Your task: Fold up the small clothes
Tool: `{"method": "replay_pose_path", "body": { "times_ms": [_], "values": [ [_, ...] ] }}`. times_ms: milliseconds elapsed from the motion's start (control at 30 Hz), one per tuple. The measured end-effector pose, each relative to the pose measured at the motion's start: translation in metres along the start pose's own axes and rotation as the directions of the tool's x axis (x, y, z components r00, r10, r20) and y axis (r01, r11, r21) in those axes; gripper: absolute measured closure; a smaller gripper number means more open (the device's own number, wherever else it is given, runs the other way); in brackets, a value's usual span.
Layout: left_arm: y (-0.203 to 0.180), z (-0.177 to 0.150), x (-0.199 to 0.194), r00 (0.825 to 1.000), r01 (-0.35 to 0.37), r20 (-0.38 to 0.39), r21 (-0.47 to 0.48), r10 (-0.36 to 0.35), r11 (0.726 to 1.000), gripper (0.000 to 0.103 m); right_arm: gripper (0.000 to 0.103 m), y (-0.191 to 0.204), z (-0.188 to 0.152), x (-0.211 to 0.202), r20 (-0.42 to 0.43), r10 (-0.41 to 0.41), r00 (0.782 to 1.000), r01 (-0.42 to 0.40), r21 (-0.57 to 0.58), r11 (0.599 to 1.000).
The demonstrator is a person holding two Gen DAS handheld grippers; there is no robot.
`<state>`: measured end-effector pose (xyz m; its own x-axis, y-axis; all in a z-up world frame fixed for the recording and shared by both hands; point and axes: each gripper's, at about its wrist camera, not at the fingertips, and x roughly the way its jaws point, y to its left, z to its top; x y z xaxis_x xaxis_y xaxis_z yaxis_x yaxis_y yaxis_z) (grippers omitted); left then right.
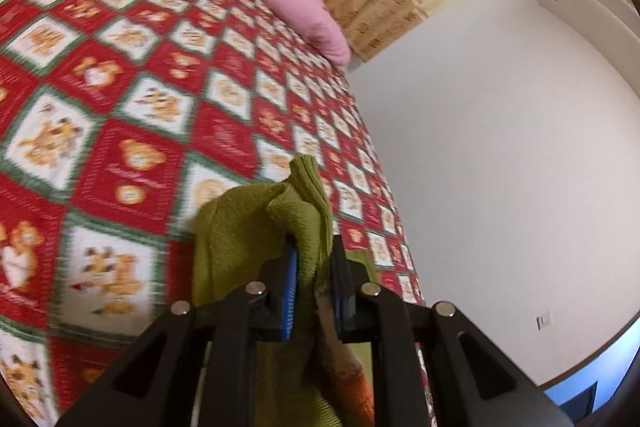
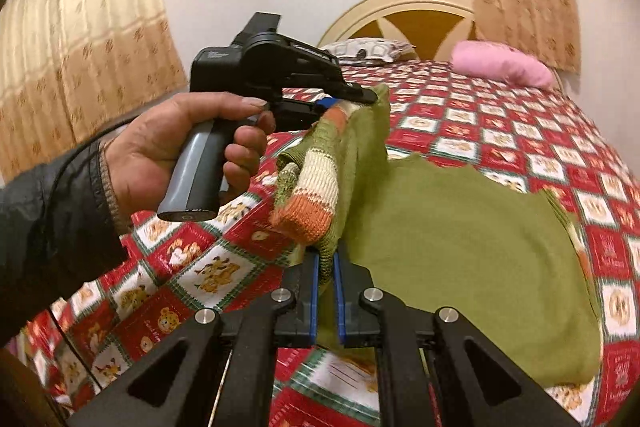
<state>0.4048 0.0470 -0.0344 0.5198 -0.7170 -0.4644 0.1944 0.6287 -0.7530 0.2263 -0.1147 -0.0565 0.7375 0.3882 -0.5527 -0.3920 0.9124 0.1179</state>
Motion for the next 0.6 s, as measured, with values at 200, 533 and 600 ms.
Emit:
{"method": "replay_pose_path", "body": {
  "times_ms": [200, 533, 600],
  "values": [
    [-0.042, -0.004, 0.030, 0.999, 0.039, -0.033, 0.050, -0.038, 0.998, 0.088, 0.098, -0.042, -0.005, -0.027, 0.034, -0.020, 0.999, 0.017, 0.098, 0.995],
    [-0.085, -0.022, 0.088, 0.993, 0.051, -0.108, 0.090, -0.041, 0.995, 0.088, 0.098, -0.098, -0.024, -0.059, 0.040, -0.065, 0.997, 0.056, 0.208, 0.976],
    [-0.093, -0.026, 0.101, 0.991, 0.056, -0.125, 0.102, -0.043, 0.993, 0.088, 0.098, -0.106, -0.030, -0.064, 0.040, -0.069, 0.997, 0.058, 0.229, 0.972]
  ]
}}
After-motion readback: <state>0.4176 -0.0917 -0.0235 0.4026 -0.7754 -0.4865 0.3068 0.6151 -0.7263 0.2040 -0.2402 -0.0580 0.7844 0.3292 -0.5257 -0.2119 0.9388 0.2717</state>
